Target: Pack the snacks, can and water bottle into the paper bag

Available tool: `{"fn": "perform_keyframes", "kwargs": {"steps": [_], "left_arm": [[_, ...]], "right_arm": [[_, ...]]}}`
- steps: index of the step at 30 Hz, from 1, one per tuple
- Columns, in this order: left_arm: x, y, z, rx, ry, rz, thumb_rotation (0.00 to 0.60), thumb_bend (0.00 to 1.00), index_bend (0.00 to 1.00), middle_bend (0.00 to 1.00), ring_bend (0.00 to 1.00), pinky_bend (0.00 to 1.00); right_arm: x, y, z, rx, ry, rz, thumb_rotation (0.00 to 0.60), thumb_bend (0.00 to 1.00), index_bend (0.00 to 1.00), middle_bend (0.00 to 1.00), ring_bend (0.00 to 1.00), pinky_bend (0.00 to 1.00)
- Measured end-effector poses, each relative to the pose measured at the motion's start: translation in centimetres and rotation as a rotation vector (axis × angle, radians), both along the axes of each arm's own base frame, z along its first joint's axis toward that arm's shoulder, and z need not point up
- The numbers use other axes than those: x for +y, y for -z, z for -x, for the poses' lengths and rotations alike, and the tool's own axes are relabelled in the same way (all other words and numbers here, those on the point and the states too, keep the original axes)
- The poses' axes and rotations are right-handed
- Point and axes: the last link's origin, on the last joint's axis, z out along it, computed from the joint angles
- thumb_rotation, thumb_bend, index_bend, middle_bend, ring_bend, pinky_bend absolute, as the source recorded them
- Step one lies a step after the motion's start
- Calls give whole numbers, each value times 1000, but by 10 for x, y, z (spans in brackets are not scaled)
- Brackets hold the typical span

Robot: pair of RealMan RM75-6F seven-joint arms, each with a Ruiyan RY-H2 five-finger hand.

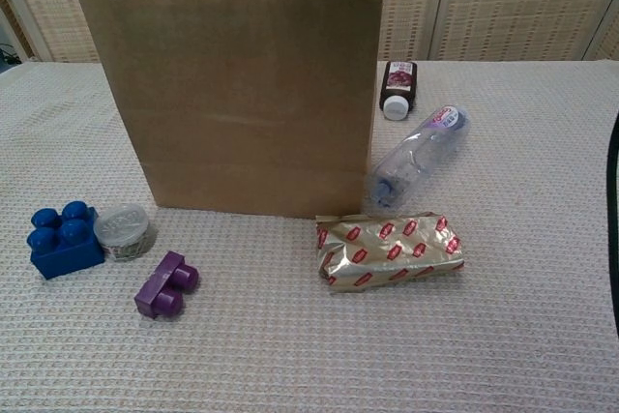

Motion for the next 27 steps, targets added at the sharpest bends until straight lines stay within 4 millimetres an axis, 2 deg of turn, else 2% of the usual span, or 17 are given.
{"fn": "perform_keyframes", "kwargs": {"steps": [3, 5, 8, 11, 20, 27], "left_arm": [[0, 0, 0, 0, -1, -1, 600, 332, 26, 0, 0, 0], [0, 0, 0, 1, -1, -2, 600, 331, 26, 0, 0, 0], [-1, 0, 0, 0, -2, -2, 600, 333, 26, 0, 0, 0], [-1, 0, 0, 0, -2, -2, 600, 332, 26, 0, 0, 0], [-1, 0, 0, 0, -3, -2, 600, 330, 26, 0, 0, 0], [-1, 0, 0, 0, -3, -2, 600, 328, 26, 0, 0, 0]], "right_arm": [[-1, 0, 2, 0, 10, 6, 600, 306, 452, 609, 524, 594], [0, -1, 2, -10, 19, 19, 600, 252, 250, 475, 381, 545], [0, -2, 3, -17, 28, 42, 600, 195, 48, 304, 214, 475], [0, -2, 4, -20, 32, 55, 600, 189, 4, 270, 180, 445], [-1, 2, 8, 5, 31, 60, 600, 182, 0, 190, 71, 267], [-2, 6, 9, 16, 22, 63, 600, 182, 0, 179, 57, 230]]}}
